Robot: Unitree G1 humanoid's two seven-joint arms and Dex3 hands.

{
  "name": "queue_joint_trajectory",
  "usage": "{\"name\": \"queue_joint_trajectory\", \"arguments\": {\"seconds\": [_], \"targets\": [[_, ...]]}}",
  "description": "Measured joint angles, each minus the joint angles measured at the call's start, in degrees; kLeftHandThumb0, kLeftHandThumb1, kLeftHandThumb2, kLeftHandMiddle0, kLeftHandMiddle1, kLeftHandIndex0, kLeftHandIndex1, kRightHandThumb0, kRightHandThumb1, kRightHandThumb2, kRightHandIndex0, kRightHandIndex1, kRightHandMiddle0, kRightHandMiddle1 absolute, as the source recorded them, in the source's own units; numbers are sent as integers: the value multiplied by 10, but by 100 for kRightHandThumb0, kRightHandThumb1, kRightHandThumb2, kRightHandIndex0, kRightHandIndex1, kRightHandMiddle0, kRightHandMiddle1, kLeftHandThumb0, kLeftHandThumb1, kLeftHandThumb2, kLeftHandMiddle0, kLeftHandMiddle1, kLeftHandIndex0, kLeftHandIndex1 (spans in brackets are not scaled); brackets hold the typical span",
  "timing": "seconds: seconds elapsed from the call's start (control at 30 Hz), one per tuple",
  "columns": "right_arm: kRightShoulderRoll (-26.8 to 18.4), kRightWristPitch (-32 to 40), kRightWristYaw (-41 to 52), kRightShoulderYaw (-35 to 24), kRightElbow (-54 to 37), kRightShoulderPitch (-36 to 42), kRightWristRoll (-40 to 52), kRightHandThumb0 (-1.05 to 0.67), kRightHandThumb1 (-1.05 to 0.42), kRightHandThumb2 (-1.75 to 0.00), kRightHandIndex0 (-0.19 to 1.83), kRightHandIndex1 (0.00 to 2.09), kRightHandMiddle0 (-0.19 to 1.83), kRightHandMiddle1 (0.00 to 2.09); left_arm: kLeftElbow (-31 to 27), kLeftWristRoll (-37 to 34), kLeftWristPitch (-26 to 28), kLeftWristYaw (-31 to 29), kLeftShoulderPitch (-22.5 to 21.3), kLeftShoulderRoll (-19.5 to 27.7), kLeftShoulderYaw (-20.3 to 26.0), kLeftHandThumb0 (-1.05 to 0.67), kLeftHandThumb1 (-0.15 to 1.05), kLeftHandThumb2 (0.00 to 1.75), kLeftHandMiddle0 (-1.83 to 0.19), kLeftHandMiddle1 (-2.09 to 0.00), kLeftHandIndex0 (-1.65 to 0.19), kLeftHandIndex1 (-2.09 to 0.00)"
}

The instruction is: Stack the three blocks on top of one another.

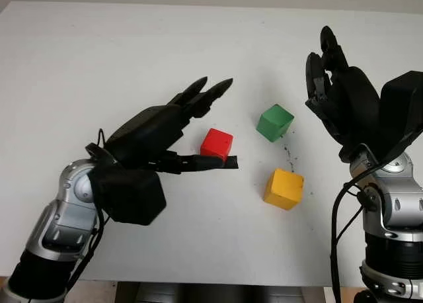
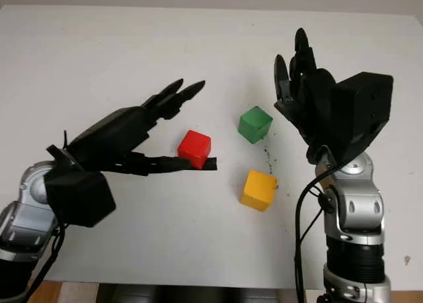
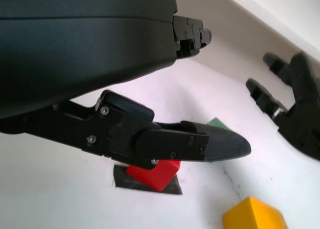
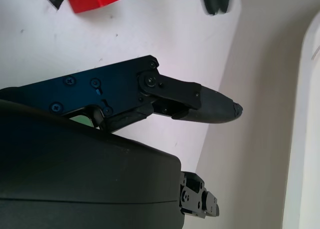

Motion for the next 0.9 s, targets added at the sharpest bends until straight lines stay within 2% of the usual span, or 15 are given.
{"name": "queue_joint_trajectory", "arguments": {"seconds": [0.13,0.2,0.33,0.5,0.63,0.8,0.9], "targets": [[-49,10,10,12,-18,-3,-43,-62,-105,-17,-16,3,-7,7,41,-73,11,46,-5,-40,49,-80,105,50,4,-7,4,-6],[-90,-8,38,29,-17,-3,-75,-65,-100,-8,-5,9,3,12,79,-100,30,89,-17,-71,73,-79,105,50,6,-6,5,-5],[-180,-67,104,45,-16,-8,-122,-64,-94,-4,-1,10,11,15,168,-154,53,144,-42,-106,123,-74,105,44,11,-4,8,-4],[-244,-89,174,49,-18,-16,-146,-62,-83,-4,9,11,29,14,241,-171,45,148,-46,-108,126,-77,105,43,16,-3,14,-2],[-287,-104,232,49,-24,-24,-147,-55,-76,-3,12,10,37,11,267,-187,28,148,-49,-110,132,-77,105,47,18,-4,15,-2],[-358,-213,332,54,-26,-48,-141,-45,-72,-4,13,8,38,8,279,-195,18,149,-60,-111,135,-75,105,48,17,-5,15,-4],[-386,-251,378,57,-27,-65,-137,-47,-75,-6,13,7,39,7,279,-196,15,150,-61,-112,135,-75,105,48,17,-5,15,-4]]}}
